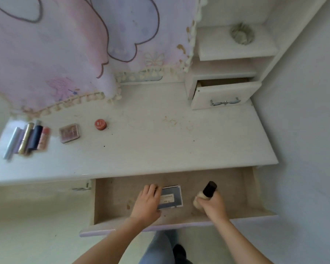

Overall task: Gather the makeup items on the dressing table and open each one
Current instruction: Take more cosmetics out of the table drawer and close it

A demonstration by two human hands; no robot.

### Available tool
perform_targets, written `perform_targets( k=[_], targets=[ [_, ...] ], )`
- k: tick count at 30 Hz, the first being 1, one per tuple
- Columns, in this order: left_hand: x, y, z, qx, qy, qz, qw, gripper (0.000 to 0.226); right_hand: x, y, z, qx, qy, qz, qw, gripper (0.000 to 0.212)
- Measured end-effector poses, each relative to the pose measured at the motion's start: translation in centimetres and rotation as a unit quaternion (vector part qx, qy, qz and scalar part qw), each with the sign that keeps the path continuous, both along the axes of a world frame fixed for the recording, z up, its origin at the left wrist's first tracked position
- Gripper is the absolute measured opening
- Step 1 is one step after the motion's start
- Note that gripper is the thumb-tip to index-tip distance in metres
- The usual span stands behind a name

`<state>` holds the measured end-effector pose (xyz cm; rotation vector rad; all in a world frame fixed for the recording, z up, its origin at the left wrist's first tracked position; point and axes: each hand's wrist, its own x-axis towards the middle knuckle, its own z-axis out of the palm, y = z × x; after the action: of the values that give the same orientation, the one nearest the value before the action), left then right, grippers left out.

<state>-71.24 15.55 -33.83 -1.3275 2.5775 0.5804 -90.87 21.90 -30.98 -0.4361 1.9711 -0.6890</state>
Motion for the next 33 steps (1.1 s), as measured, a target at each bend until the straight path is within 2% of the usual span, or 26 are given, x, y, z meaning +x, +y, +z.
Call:
perform_targets(
  k=[4,8,13,17,27,33],
  targets=[
    [1.4,0.0,3.0,-0.102,0.083,-0.001,0.991,0.086,-0.2,0.8,3.5,-0.045,0.035,0.064,0.996,0.021],
    [1.9,-1.6,6.2,-0.154,0.106,0.02,0.982,0.086,0.1,0.2,6.5,-0.106,0.052,0.086,0.989,0.022],
    [2.4,-5.5,8.7,-0.144,0.088,0.081,0.982,0.087,0.6,-2.7,8.5,-0.162,0.086,0.08,0.98,0.024],
    [2.8,-9.7,8.6,-0.094,0.075,0.11,0.987,0.071,0.5,-7.2,9.1,-0.179,0.087,0.095,0.975,0.023],
    [3.1,-19.9,6.3,0.005,0.021,0.117,0.993,0.069,1.3,-20.6,7.0,-0.196,0.1,0.091,0.971,0.019],
    [3.2,-22.7,5.5,0.007,0.032,0.115,0.993,0.07,1.7,-25.2,5.1,-0.195,0.118,0.071,0.971,0.017]
  ],
)
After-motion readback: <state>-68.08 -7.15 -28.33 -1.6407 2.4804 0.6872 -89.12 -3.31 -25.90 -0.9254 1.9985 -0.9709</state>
